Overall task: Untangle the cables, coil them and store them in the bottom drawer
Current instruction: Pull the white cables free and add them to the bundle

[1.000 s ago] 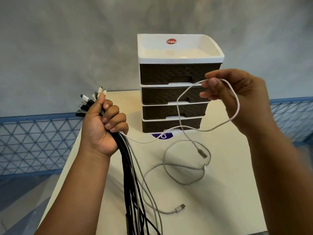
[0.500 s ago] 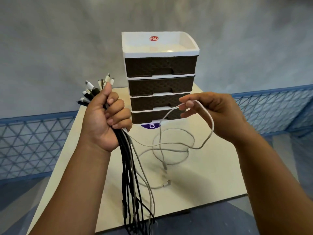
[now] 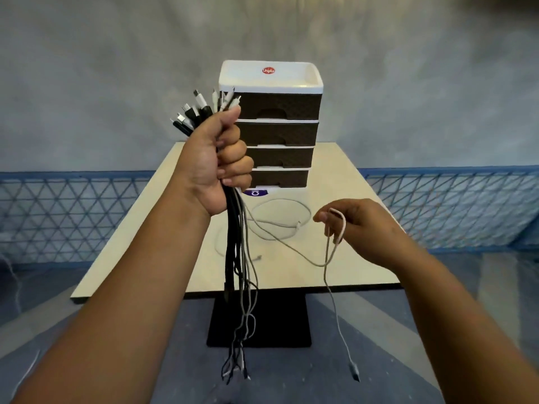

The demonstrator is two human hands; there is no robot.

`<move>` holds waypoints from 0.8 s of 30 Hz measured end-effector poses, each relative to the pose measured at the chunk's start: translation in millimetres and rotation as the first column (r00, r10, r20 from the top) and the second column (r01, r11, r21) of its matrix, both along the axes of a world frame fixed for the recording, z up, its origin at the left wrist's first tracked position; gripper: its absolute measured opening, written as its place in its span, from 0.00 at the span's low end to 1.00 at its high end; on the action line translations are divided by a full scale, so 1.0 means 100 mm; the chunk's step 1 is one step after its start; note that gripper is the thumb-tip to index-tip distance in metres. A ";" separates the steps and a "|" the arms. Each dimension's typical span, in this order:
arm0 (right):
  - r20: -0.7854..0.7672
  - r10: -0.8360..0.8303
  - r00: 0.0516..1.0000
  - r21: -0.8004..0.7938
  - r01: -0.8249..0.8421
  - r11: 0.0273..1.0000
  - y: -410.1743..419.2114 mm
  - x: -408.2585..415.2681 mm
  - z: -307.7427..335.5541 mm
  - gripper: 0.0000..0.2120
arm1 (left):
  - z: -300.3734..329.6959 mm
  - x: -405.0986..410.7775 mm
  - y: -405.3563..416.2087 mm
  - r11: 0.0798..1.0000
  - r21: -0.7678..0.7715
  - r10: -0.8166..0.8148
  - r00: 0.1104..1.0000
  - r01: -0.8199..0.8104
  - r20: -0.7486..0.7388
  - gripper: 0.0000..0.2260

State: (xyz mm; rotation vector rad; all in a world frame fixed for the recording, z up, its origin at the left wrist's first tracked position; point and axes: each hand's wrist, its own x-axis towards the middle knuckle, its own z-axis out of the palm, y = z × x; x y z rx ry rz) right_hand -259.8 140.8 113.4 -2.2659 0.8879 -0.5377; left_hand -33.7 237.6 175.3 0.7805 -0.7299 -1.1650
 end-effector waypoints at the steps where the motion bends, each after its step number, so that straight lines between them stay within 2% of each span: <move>1: -0.062 -0.015 0.998 0.014 0.016 1.000 -0.03 -0.02 -0.14 0.08 | 0.03 -0.05 0.04 1.000 -0.009 0.005 1.000 -0.005 -0.012 0.24; 9: -0.480 -0.012 0.877 0.197 0.121 0.973 -0.01 -0.20 -1.38 0.13 | 0.38 -0.44 0.28 0.994 -0.065 0.091 0.995 -0.088 0.032 0.24; 11: -0.499 0.015 0.866 0.216 0.107 0.971 0.10 -0.26 -1.55 0.14 | 0.46 -0.45 0.35 0.990 -0.089 0.118 0.992 -0.114 0.041 0.23; 13: -0.448 0.051 0.893 0.243 0.067 0.968 0.24 -0.30 -1.64 0.16 | 0.51 -0.47 0.39 0.987 -0.099 0.133 0.989 -0.126 0.058 0.23; 17: -0.435 0.204 0.877 0.283 -0.082 0.956 0.41 -0.26 -1.58 0.14 | 0.54 -0.55 0.44 0.988 -0.105 0.121 0.991 -0.114 0.060 0.22; 19: -0.445 0.267 0.855 0.261 -0.161 0.952 0.43 -0.23 -1.37 0.22 | 0.51 -0.62 0.46 0.990 -0.104 0.105 0.993 -0.099 0.054 0.23; 20: -0.394 0.299 0.869 0.272 -0.200 0.941 0.45 -0.22 -1.21 0.25 | 0.49 -0.65 0.46 0.991 -0.097 0.096 0.994 -0.091 0.055 0.23; 21: -0.274 0.329 0.904 0.301 -0.244 0.922 0.49 -0.20 -1.02 0.27 | 0.47 -0.69 0.45 0.993 -0.086 0.086 0.995 -0.080 0.060 0.23; 23: 0.100 0.326 0.940 0.330 -0.340 0.881 0.63 -0.15 -0.62 0.22 | 0.41 -0.77 0.43 0.997 -0.060 0.062 0.995 -0.057 0.081 0.23; 24: 0.268 0.280 0.922 0.307 -0.357 0.882 0.70 -0.10 -0.47 0.18 | 0.39 -0.81 0.41 0.998 -0.050 0.049 0.995 -0.045 0.090 0.24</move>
